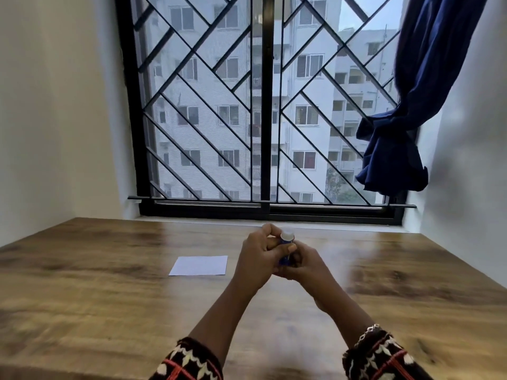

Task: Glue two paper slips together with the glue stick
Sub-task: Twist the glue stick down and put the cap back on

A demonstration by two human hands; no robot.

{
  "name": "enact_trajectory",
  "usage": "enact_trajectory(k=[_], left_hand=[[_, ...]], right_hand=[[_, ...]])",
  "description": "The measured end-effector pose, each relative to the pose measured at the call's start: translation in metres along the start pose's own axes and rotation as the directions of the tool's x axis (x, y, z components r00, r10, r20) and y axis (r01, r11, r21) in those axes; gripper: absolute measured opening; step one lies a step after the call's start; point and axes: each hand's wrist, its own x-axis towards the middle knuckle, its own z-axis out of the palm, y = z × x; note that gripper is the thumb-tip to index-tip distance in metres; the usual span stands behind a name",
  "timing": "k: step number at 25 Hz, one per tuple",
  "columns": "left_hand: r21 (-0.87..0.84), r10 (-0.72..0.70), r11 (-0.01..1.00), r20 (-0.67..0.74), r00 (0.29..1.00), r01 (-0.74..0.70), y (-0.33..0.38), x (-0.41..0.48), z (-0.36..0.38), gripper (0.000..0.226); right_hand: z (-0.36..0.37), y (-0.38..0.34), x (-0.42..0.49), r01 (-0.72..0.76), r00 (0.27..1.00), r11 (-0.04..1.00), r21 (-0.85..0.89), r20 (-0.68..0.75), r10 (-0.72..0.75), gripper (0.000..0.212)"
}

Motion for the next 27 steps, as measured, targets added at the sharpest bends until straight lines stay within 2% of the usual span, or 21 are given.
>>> enact_trajectory(k=[3,9,12,15,17,20,23,25,27], left_hand=[[0.019,-0.009,1.0,0.001,1.0,0.009,0.01,-0.01,-0.004,0.021],[0.007,0.002,1.0,-0.033,0.999,-0.002,0.024,-0.029,0.0,0.019],[0.032,0.0,0.999,-0.025,1.0,0.0,0.024,-0.034,0.001,0.019],[0.054,-0.002,0.999,0.009,1.0,0.001,0.025,-0.033,-0.002,0.02],[0.06,0.004,0.998,0.039,0.999,-0.007,0.025,-0.029,-0.004,0.018],[0.107,0.022,0.994,0.056,0.998,-0.028,0.02,-0.022,-0.005,0.015],[0.084,0.009,0.996,0.023,1.0,-0.011,0.008,-0.016,-0.004,0.02],[0.111,0.011,0.994,0.024,1.0,-0.013,-0.002,-0.008,-0.006,0.016],[0.129,0.008,0.991,0.046,0.999,-0.014,-0.012,0.003,-0.012,0.012]], right_hand=[[-0.003,-0.009,-0.013,0.013,0.997,1.0,-0.004,0.078,-0.013,0.026],[0.0,-0.022,-0.027,0.082,0.995,0.981,-0.178,-0.049,-0.092,0.015],[0.004,-0.02,-0.035,0.067,0.99,0.958,-0.277,-0.102,-0.099,0.031],[0.005,-0.023,-0.041,0.024,0.999,0.987,-0.158,0.031,-0.019,0.021],[0.0,-0.023,-0.039,0.011,0.995,0.99,-0.139,0.104,0.003,0.021],[-0.005,-0.021,-0.029,0.043,0.997,0.974,-0.22,0.07,-0.029,0.015],[-0.003,-0.008,-0.016,0.056,0.998,0.964,-0.261,0.016,-0.053,0.025],[-0.002,0.001,-0.005,0.038,0.999,0.971,-0.237,0.021,-0.034,0.033],[-0.003,0.008,0.009,0.002,0.995,0.99,-0.141,0.095,0.011,0.035]])
